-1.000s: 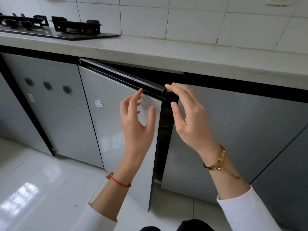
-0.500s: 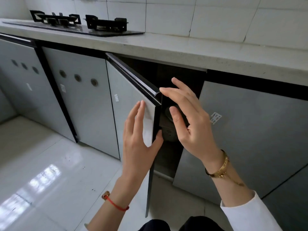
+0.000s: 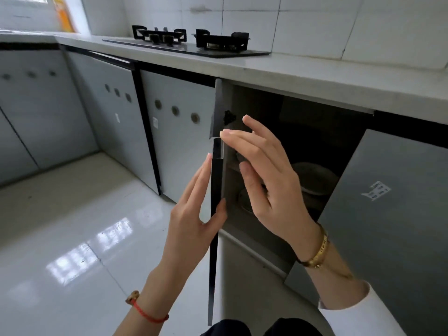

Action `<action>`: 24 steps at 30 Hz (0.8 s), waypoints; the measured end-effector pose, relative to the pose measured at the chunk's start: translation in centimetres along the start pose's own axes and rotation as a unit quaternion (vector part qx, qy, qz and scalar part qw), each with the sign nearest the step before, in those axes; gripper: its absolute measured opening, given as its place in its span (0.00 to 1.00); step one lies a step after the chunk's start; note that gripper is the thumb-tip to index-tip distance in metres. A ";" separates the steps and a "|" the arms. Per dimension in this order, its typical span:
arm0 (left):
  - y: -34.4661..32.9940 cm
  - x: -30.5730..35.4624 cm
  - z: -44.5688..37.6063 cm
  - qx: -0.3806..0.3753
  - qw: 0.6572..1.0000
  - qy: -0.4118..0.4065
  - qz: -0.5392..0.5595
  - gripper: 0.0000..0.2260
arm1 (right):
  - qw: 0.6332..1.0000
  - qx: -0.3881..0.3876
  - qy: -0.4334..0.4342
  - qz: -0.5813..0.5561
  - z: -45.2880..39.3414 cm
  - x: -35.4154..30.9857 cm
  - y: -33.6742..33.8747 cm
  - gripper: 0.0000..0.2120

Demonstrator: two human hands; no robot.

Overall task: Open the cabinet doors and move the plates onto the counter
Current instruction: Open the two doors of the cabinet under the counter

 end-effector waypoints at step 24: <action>9.5 -9.4 -1.1 -0.054 0.978 0.066 -0.191 0.28 | 0.989 -0.132 0.046 0.055 -5.9 0.1 -14.7 0.29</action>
Point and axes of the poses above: each hand's wrist, its own z-axis away from the middle knuckle, its own y-axis out of the back of the hand, x = y × z, the point moved 3 cm from there along -z, towards the middle knuckle, and after that the axes turned 15 degrees about -z, right-handed, at the moved point
